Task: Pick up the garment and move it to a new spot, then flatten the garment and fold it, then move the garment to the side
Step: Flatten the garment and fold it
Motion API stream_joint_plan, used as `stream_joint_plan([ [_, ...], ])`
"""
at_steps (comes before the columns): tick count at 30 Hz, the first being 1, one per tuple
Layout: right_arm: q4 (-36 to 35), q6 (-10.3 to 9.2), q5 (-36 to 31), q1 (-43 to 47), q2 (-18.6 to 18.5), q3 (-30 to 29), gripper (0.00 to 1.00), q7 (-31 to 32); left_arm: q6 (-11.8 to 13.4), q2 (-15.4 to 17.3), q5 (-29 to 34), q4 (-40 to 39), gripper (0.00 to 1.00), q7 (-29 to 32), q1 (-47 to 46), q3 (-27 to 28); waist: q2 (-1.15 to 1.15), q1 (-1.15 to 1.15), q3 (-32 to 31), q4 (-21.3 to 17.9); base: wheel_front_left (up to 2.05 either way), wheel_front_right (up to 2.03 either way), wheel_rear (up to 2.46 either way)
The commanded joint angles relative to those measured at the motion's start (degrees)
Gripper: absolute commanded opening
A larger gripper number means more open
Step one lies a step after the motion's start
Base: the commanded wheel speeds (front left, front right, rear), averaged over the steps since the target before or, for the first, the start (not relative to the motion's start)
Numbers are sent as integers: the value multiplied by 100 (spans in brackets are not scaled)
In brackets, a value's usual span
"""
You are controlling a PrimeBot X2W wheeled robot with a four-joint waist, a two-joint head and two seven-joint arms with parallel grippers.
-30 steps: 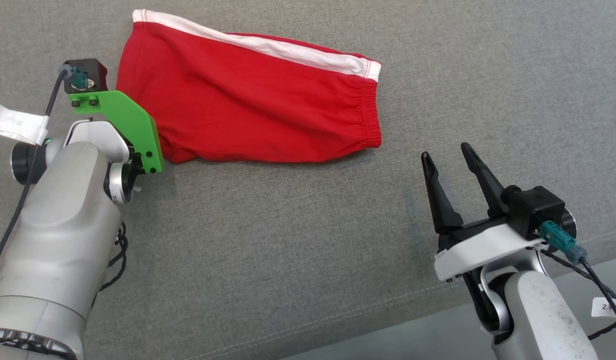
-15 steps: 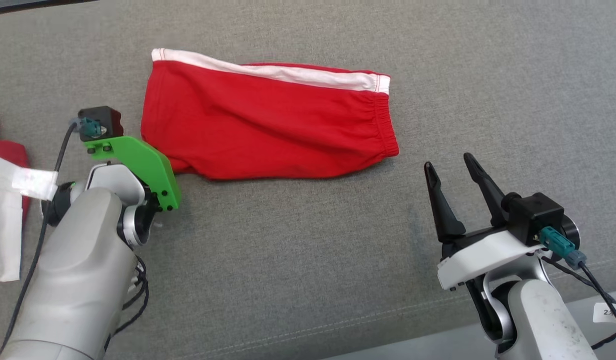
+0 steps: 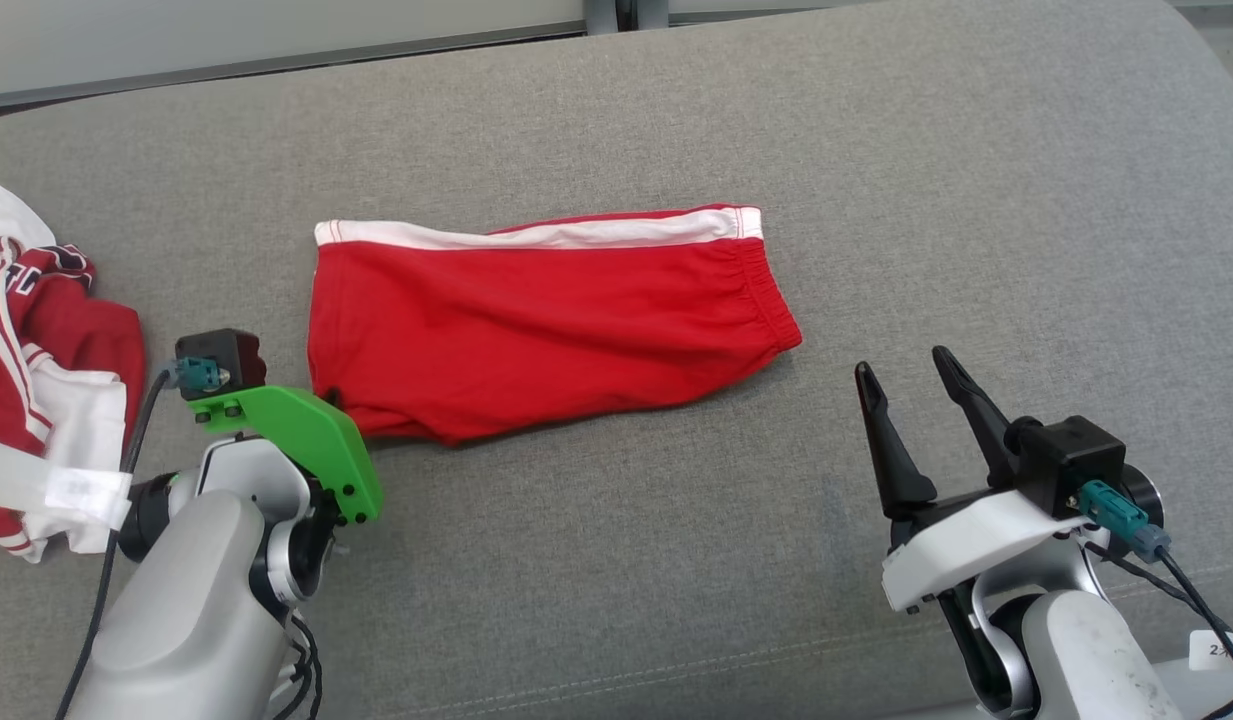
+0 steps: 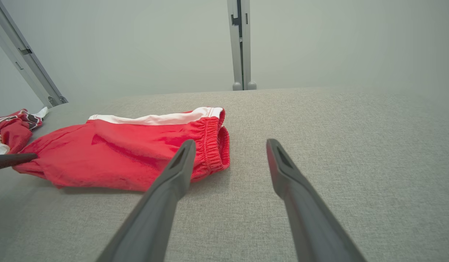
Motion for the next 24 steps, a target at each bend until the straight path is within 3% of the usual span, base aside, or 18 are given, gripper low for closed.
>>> stream_joint_plan([
  [1,-22,0,23,107,-9,8,100,2,77,50,-54,-126,0,9,188,12,0,0,-72,47,0,0,0],
  [8,-43,0,23,147,-10,41,100,23,302,157,-104,-566,3,74,666,9,0,0,-129,50,0,0,0],
  [9,-49,0,24,155,-9,43,100,25,320,159,-105,-592,20,65,718,6,0,0,-130,46,0,0,0],
  [10,-58,0,23,162,-9,43,100,29,337,159,-106,-616,44,52,765,0,0,0,-129,42,0,0,0],
  [11,-63,0,23,173,-9,43,100,34,356,158,-113,-636,93,48,807,-3,0,0,-126,38,0,0,0],
  [12,-62,0,23,177,-9,41,100,37,350,154,-124,-653,100,41,834,4,0,0,-121,36,0,0,0],
  [19,-31,0,41,195,-9,1,100,52,451,176,-38,-790,100,-290,968,80,0,0,-144,38,0,0,0],
  [24,-2,0,65,240,-9,-87,100,62,416,108,-74,-1121,100,-1018,1076,326,0,0,-245,136,0,0,0],
])
